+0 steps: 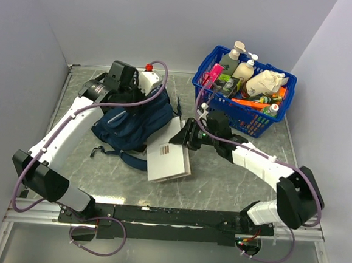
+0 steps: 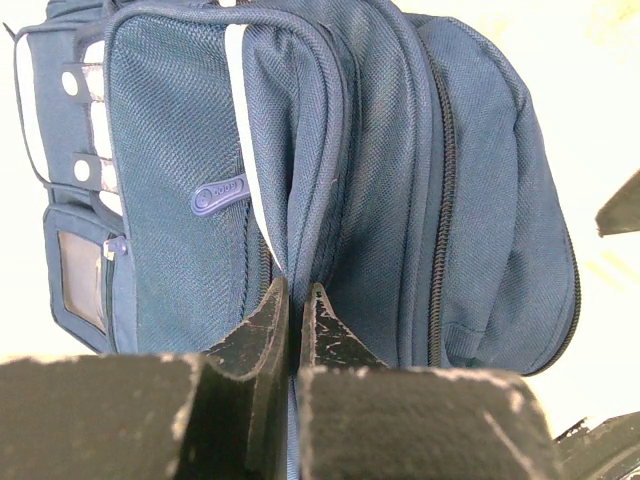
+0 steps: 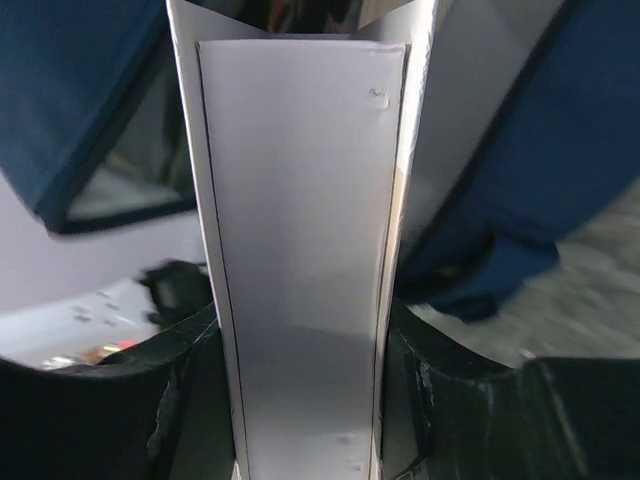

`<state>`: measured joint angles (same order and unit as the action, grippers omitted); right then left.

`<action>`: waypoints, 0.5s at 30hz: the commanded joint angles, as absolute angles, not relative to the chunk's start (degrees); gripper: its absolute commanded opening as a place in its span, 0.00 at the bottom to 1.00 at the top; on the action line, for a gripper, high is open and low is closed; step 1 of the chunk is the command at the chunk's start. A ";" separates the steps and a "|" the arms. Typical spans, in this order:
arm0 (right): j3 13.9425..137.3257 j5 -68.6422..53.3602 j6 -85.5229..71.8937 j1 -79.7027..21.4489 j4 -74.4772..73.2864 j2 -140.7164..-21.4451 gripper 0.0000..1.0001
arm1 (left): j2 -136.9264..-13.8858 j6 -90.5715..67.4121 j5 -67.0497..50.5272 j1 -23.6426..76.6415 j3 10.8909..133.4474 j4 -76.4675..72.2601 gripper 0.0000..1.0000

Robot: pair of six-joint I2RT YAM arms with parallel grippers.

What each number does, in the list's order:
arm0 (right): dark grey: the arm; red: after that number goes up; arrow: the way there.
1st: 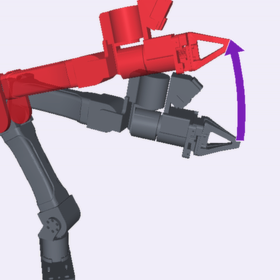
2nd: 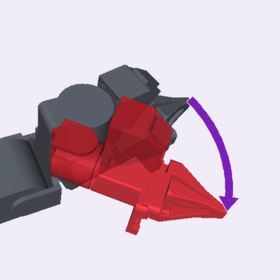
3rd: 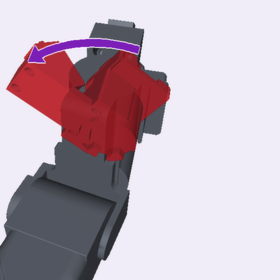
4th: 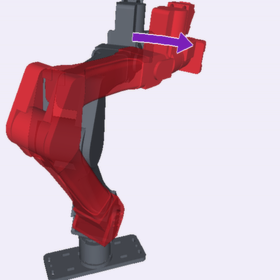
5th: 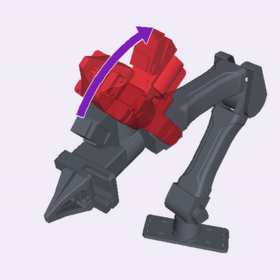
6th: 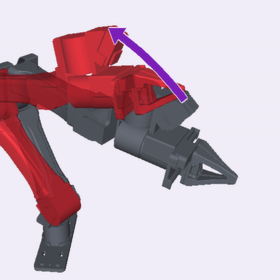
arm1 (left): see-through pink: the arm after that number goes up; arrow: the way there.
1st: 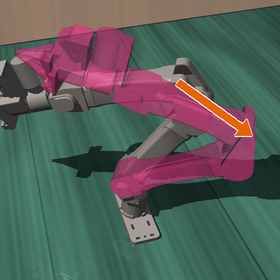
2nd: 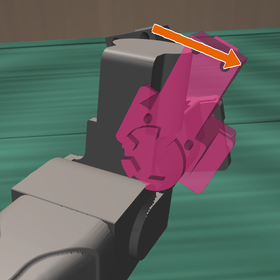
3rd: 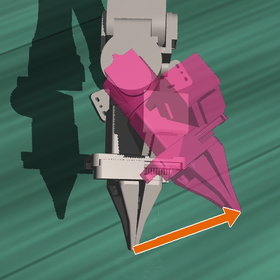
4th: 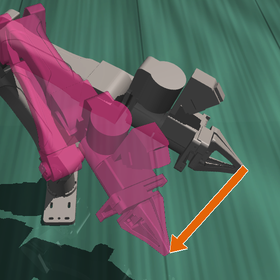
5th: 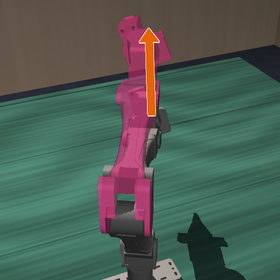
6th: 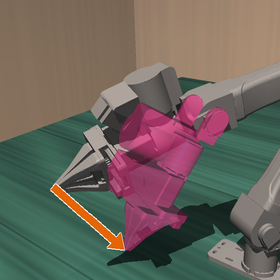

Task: Pack the student bag
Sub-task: Place the book in the student bag.

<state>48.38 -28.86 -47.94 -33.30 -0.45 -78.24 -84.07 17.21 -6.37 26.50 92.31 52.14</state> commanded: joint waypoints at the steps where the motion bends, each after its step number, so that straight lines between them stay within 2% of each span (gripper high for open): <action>1: 44.83 -31.30 -63.43 -32.08 25.99 -79.27 0.11 | -78.40 15.73 -8.87 26.98 96.42 46.14 0.04; 5: 40.97 -27.08 -69.51 -31.90 38.30 -83.31 0.09 | -78.13 15.47 -9.75 27.07 94.49 45.70 0.04; 8: 41.22 -21.99 -71.71 -31.99 42.44 -87.09 0.11 | -77.78 15.56 -10.02 26.98 93.61 45.44 0.04; 11: 40.35 -11.19 -73.65 -33.30 43.77 -88.85 0.16 | -77.26 15.47 -10.28 27.07 93.34 45.79 0.04; 15: 41.13 -1.07 -75.41 -35.85 47.10 -91.58 0.14 | -76.73 15.91 -10.55 27.07 92.73 46.41 0.05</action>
<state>40.23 -13.98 -71.05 -33.43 35.92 -90.02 -82.59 16.78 -7.57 26.50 91.07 52.18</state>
